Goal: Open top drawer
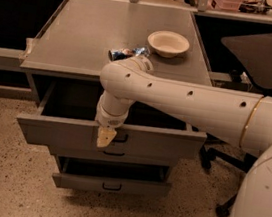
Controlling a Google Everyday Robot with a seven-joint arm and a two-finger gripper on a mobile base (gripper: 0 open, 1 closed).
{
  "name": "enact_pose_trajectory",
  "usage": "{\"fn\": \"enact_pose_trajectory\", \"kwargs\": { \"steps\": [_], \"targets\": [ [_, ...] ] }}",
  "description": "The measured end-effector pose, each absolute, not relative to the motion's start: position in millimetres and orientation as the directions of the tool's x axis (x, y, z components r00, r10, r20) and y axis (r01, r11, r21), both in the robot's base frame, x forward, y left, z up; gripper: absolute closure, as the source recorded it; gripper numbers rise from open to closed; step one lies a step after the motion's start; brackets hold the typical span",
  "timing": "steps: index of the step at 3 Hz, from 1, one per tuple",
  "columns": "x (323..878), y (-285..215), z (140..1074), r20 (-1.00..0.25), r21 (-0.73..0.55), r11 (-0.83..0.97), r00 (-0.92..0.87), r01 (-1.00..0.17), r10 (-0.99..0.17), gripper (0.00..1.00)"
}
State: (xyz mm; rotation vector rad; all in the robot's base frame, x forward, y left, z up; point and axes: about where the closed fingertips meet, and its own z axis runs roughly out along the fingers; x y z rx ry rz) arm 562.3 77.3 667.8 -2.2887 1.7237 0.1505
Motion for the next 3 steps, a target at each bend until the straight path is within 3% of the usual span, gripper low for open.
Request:
{"fn": "enact_pose_trajectory", "kwargs": {
  "steps": [1, 3],
  "targets": [
    [562, 77, 668, -0.244, -0.152, -0.254, 0.286, -0.955, -0.927, 0.0],
    [543, 80, 658, -0.251, -0.081, -0.267, 0.279, -0.96, -0.927, 0.0]
  ]
}}
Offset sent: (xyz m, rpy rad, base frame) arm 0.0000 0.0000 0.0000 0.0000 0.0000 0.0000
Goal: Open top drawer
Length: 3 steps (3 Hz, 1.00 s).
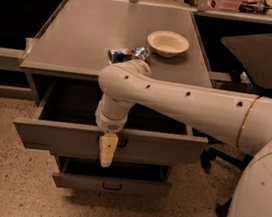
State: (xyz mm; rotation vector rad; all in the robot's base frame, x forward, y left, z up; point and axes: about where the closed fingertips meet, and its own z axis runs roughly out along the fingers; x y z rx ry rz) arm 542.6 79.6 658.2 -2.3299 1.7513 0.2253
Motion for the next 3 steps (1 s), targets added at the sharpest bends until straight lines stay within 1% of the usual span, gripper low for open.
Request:
{"fn": "enact_pose_trajectory", "kwargs": {
  "steps": [1, 2, 3],
  "targets": [
    [492, 85, 665, -0.263, 0.002, -0.297, 0.286, -0.955, -0.921, 0.27],
    [457, 85, 673, -0.29, 0.05, -0.308, 0.281, -0.95, -0.915, 0.39],
    [457, 85, 681, -0.29, 0.05, -0.308, 0.281, -0.95, -0.915, 0.39]
  ]
}}
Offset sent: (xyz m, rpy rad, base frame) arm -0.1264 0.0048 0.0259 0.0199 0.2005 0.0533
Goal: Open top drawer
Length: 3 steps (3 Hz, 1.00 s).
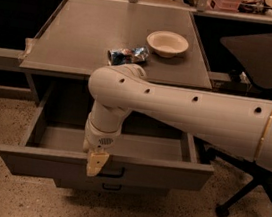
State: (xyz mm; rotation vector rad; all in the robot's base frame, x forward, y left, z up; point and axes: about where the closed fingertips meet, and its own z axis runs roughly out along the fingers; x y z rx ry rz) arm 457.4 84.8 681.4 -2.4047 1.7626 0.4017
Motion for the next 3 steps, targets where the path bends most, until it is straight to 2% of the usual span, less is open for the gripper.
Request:
{"fn": "enact_pose_trajectory", "kwargs": {
  "steps": [1, 2, 3],
  "targets": [
    [457, 85, 683, -0.29, 0.05, -0.308, 0.281, -0.95, -0.915, 0.31],
    [435, 68, 710, -0.307, -0.038, -0.251, 0.251, -0.967, -0.918, 0.05],
    [440, 60, 743, -0.306, -0.151, -0.24, 0.276, -0.959, -0.911, 0.0]
  ]
}}
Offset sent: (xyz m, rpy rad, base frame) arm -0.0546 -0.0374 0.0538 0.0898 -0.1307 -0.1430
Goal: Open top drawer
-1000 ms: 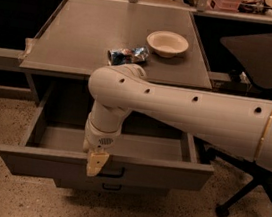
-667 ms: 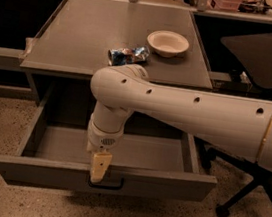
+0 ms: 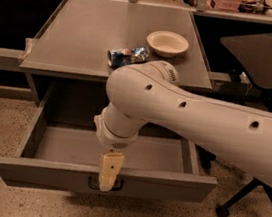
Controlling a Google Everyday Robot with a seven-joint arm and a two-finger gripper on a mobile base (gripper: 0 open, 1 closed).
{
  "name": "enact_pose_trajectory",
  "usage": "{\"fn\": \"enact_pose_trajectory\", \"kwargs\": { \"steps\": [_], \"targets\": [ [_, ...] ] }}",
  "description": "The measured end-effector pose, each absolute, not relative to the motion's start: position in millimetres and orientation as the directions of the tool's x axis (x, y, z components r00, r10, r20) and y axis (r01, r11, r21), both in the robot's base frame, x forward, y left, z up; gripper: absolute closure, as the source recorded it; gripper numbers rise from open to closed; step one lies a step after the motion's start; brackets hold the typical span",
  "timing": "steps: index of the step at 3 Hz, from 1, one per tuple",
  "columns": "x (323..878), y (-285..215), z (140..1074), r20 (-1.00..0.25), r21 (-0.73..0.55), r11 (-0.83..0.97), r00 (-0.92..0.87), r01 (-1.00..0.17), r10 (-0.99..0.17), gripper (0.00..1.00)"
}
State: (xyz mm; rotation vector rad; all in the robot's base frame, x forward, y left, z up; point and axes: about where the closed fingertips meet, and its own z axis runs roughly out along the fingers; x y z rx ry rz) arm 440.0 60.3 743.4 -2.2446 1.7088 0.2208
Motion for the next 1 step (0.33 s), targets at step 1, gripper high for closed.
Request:
{"fn": "enact_pose_trajectory", "kwargs": {
  "steps": [1],
  "targets": [
    [440.3, 59.1, 745.5, -0.304, -0.158, -0.238, 0.277, -0.958, -0.912, 0.0]
  ]
}}
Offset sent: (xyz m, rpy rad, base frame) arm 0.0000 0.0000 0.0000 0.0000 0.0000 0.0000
